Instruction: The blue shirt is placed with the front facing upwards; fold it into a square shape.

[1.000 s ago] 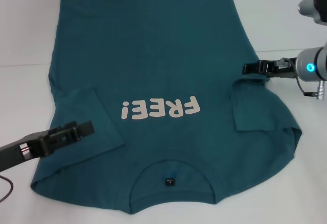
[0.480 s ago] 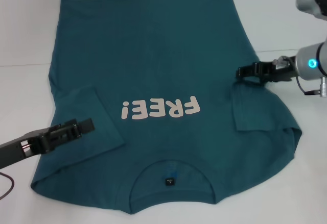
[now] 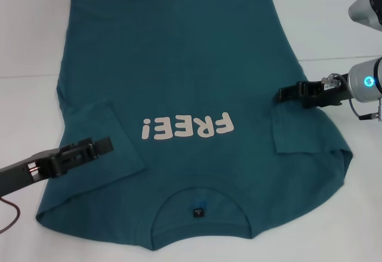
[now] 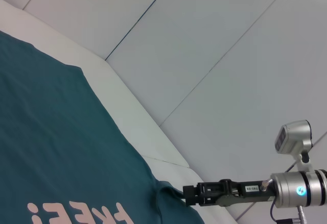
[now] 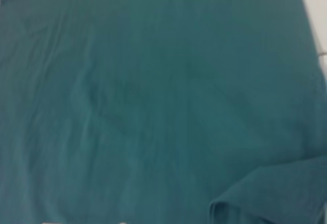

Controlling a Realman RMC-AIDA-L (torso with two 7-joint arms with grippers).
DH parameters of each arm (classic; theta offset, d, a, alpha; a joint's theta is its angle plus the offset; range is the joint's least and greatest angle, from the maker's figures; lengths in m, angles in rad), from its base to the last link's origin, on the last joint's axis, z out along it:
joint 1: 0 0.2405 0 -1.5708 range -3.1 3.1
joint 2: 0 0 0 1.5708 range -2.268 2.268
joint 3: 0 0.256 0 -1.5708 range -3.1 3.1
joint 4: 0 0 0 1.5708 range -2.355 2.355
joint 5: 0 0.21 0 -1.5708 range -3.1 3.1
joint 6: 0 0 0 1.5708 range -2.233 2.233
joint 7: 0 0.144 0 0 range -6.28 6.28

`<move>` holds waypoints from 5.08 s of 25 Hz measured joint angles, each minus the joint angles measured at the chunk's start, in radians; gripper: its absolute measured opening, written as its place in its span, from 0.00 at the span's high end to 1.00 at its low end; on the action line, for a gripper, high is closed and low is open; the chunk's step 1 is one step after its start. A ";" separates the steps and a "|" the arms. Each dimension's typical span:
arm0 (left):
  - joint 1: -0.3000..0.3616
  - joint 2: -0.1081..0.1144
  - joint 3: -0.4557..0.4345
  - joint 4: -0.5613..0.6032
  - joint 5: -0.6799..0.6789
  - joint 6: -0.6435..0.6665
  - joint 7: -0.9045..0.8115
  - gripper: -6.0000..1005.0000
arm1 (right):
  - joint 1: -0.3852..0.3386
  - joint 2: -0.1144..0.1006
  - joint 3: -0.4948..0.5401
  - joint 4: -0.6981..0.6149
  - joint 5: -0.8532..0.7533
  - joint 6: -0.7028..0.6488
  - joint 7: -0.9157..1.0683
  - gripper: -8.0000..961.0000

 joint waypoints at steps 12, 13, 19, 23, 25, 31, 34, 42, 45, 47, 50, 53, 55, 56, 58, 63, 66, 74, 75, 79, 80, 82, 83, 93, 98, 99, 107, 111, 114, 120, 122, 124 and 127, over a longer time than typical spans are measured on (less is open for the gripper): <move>-0.006 0.000 -0.002 -0.009 0.000 -0.002 0.000 0.09 | 0.014 0.064 -0.005 0.081 0.002 0.325 -0.057 0.16; -0.006 0.000 -0.002 -0.009 0.000 -0.003 0.000 0.09 | 0.014 0.073 -0.006 0.078 0.002 0.354 -0.064 0.16; -0.006 0.000 -0.003 -0.009 0.000 -0.009 0.000 0.09 | 0.032 0.096 -0.006 0.065 0.002 0.487 -0.115 0.16; -0.010 0.000 -0.002 -0.009 0.000 -0.013 -0.001 0.09 | 0.050 0.078 -0.005 0.061 0.001 0.419 -0.111 0.16; -0.012 0.001 -0.001 -0.009 0.000 -0.014 -0.001 0.09 | 0.051 0.061 0.000 0.049 0.002 0.302 -0.105 0.16; -0.012 0.002 -0.002 -0.011 0.000 -0.015 -0.001 0.09 | 0.015 0.029 0.003 -0.060 0.003 -0.053 -0.056 0.16; -0.012 0.002 -0.001 -0.012 0.000 -0.016 -0.001 0.09 | -0.003 0.025 0.003 -0.095 0.000 -0.121 -0.041 0.16; -0.020 0.000 0.002 -0.026 0.000 -0.016 -0.001 0.09 | -0.021 0.043 -0.004 -0.044 -0.041 0.046 -0.045 0.16; -0.021 0.000 0.000 -0.026 -0.003 -0.015 -0.001 0.09 | -0.015 0.048 -0.005 -0.001 -0.041 0.119 -0.049 0.16; -0.022 0.000 0.000 -0.028 -0.005 -0.013 -0.001 0.09 | -0.009 0.051 -0.007 0.029 -0.041 0.181 -0.051 0.16; -0.022 0.001 0.000 -0.030 -0.006 -0.014 -0.001 0.09 | -0.005 0.058 -0.007 0.047 -0.039 0.265 -0.054 0.16; -0.023 0.001 0.001 -0.031 -0.006 -0.014 -0.001 0.09 | 0.006 0.066 -0.007 0.049 -0.034 0.361 -0.067 0.16; -0.025 0.001 -0.001 -0.032 -0.006 -0.015 -0.001 0.09 | 0.015 0.074 -0.008 0.053 -0.031 0.417 -0.080 0.16; -0.025 0.001 -0.001 -0.032 -0.006 -0.015 -0.001 0.09 | 0.015 0.074 -0.008 0.053 -0.031 0.417 -0.080 0.16; -0.026 0.002 -0.002 -0.032 -0.007 -0.015 0.000 0.09 | 0.027 0.082 -0.009 0.066 -0.026 0.484 -0.101 0.16; -0.025 0.003 -0.002 -0.032 -0.008 -0.016 -0.001 0.09 | 0.042 0.085 -0.008 0.036 -0.025 0.414 -0.116 0.16; -0.019 0.004 -0.003 -0.031 -0.008 -0.015 -0.012 0.09 | 0.007 0.078 0.000 -0.055 -0.009 0.236 -0.112 0.16; -0.007 0.053 -0.025 -0.013 0.011 0.000 -0.313 0.09 | -0.198 0.075 0.003 -0.378 0.212 -0.243 -0.116 0.16; -0.007 0.059 -0.037 -0.010 0.025 0.004 -0.366 0.09 | -0.214 0.061 0.004 -0.390 0.248 -0.294 -0.116 0.16; -0.008 0.069 -0.080 0.000 0.109 0.012 -0.494 0.09 | -0.241 0.008 0.005 -0.391 0.339 -0.449 -0.112 0.16; -0.010 0.071 -0.086 0.000 0.134 0.011 -0.510 0.09 | -0.244 -0.001 0.006 -0.390 0.344 -0.474 -0.109 0.16; -0.013 0.074 -0.103 0.001 0.197 0.006 -0.549 0.09 | -0.246 -0.009 0.010 -0.387 0.344 -0.493 -0.108 0.16; -0.014 0.075 -0.108 0.000 0.215 0.004 -0.559 0.09 | -0.246 -0.012 0.012 -0.384 0.344 -0.498 -0.108 0.16; -0.034 0.092 -0.176 -0.003 0.394 -0.055 -0.623 0.09 | -0.239 -0.013 0.014 -0.356 0.341 -0.501 -0.123 0.16; -0.030 0.075 -0.171 -0.019 0.389 -0.170 -0.611 0.09 | -0.239 -0.012 0.017 -0.355 0.344 -0.495 -0.127 0.16; -0.033 0.075 -0.168 -0.029 0.391 -0.188 -0.602 0.09 | -0.239 -0.012 0.018 -0.355 0.345 -0.495 -0.127 0.16; -0.042 0.078 -0.164 -0.073 0.402 -0.249 -0.563 0.09 | -0.240 -0.012 0.031 -0.354 0.346 -0.494 -0.128 0.16; -0.038 0.078 -0.164 -0.074 0.404 -0.251 -0.561 0.09 | -0.242 -0.013 0.041 -0.345 0.347 -0.494 -0.129 0.16; -0.034 0.078 -0.164 -0.074 0.405 -0.252 -0.559 0.09 | -0.240 -0.014 0.048 -0.341 0.347 -0.494 -0.129 0.16; -0.030 0.077 -0.164 -0.074 0.414 -0.253 -0.555 0.09 | -0.238 -0.014 0.055 -0.341 0.347 -0.495 -0.131 0.16; -0.029 0.077 -0.164 -0.074 0.419 -0.253 -0.555 0.09 | -0.238 -0.014 0.055 -0.341 0.347 -0.495 -0.131 0.16; -0.029 0.076 -0.164 -0.074 0.422 -0.250 -0.555 0.09 | -0.237 -0.014 0.055 -0.341 0.347 -0.495 -0.131 0.16; -0.029 0.075 -0.164 -0.074 0.422 -0.242 -0.555 0.09 | -0.237 -0.013 0.055 -0.341 0.347 -0.495 -0.131 0.16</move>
